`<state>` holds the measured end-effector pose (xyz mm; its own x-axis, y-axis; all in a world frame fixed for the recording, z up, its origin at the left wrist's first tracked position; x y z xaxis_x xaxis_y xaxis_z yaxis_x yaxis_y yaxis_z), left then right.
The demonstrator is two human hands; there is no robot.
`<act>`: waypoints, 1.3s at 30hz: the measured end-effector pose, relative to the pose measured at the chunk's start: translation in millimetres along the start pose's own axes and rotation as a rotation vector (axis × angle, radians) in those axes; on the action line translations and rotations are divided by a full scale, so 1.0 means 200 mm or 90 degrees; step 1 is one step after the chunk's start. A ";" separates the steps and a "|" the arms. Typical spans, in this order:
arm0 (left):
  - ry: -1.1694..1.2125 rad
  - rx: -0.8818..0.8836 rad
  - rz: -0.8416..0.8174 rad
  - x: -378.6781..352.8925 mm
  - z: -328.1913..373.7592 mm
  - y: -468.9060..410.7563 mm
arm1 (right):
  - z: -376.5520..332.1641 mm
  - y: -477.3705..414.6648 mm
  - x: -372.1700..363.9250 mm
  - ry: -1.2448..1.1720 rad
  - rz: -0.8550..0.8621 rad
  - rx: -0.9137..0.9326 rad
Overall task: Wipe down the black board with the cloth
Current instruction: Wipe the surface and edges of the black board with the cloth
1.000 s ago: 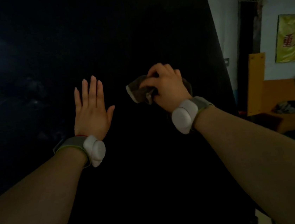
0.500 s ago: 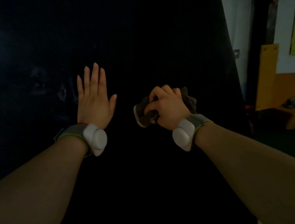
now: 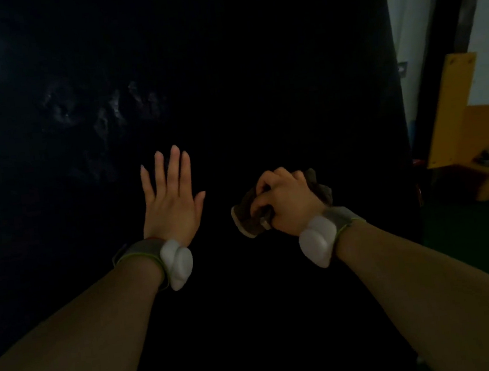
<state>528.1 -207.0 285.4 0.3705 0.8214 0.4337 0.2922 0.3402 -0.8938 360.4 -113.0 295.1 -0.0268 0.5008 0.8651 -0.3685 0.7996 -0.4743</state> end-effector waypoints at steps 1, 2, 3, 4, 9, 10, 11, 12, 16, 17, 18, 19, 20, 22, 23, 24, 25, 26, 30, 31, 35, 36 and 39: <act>-0.001 0.002 0.000 0.00 0.00 0.00 | 0.00 -0.01 0.05 -0.028 0.018 -0.007; -0.001 0.004 0.004 0.00 0.00 0.00 | 0.01 -0.02 0.12 -0.054 0.060 -0.016; -0.004 0.008 0.009 -0.01 -0.01 0.00 | 0.01 -0.04 0.19 -0.067 0.120 -0.025; -0.007 0.010 0.016 -0.01 -0.02 0.00 | 0.01 -0.05 0.27 -0.062 0.183 -0.033; -0.014 0.004 0.017 -0.03 -0.02 0.00 | 0.03 -0.16 0.36 0.018 0.263 -0.085; -0.014 0.004 0.016 -0.03 -0.02 0.01 | 0.03 -0.17 0.32 0.019 0.257 -0.086; -0.016 0.004 0.018 -0.03 -0.01 0.01 | 0.02 -0.16 0.28 0.020 0.251 -0.080; -0.018 0.002 0.021 -0.02 -0.01 0.01 | 0.01 -0.16 0.25 0.024 0.244 -0.074; -0.001 -0.001 0.018 0.00 0.00 0.01 | -0.02 -0.12 0.13 0.031 0.182 -0.044; 0.004 0.002 0.011 0.00 0.00 0.01 | -0.02 -0.10 0.11 0.028 0.172 -0.038; 0.009 0.005 0.004 0.00 0.00 0.01 | -0.03 -0.08 0.08 0.023 0.165 -0.037; 0.011 0.005 0.000 0.01 0.00 0.01 | -0.04 -0.06 0.04 0.019 0.155 -0.038; 0.014 0.004 -0.002 0.01 0.00 0.01 | -0.06 -0.04 0.01 0.015 0.141 -0.041; 0.022 0.002 -0.005 0.01 0.00 0.03 | -0.07 0.00 -0.07 0.010 0.108 -0.039; 0.026 0.000 -0.009 0.02 0.00 0.03 | -0.07 0.02 -0.10 0.018 0.089 -0.035; 0.027 -0.004 -0.013 0.01 0.00 0.05 | -0.07 0.04 -0.14 0.031 0.072 -0.033; 0.025 -0.008 -0.019 0.01 0.00 0.08 | -0.07 0.05 -0.17 0.039 0.056 -0.031; 0.021 -0.012 -0.027 0.00 0.00 0.12 | -0.07 0.06 -0.20 0.039 0.042 -0.032; 0.005 -0.029 -0.050 -0.05 0.00 0.28 | -0.07 0.11 -0.27 0.022 -0.011 -0.027; 0.000 -0.030 -0.058 -0.07 0.01 0.31 | -0.06 0.11 -0.26 0.007 -0.021 -0.014; -0.011 -0.017 -0.054 -0.10 0.00 0.30 | -0.07 0.08 0.00 -0.071 0.096 0.013; -0.011 -0.018 -0.049 -0.10 0.00 0.30 | -0.07 0.05 0.07 -0.063 0.148 0.013; -0.015 -0.018 -0.034 -0.11 0.00 0.31 | -0.06 -0.03 0.18 -0.014 0.261 -0.017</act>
<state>538.3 -203.3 219.9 0.3330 0.8128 0.4779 0.3364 0.3711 -0.8655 372.9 -95.5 327.4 -0.1870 0.7723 0.6072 -0.2989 0.5441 -0.7840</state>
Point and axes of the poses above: each hand's wrist, its own y-axis away from the middle knuckle, its own x-axis out of the back of the hand, z = x × y, the point moved 5 cm from there along -y, towards the middle knuckle, and after that the axes turned 6 degrees about x, right-handed, at the moved point
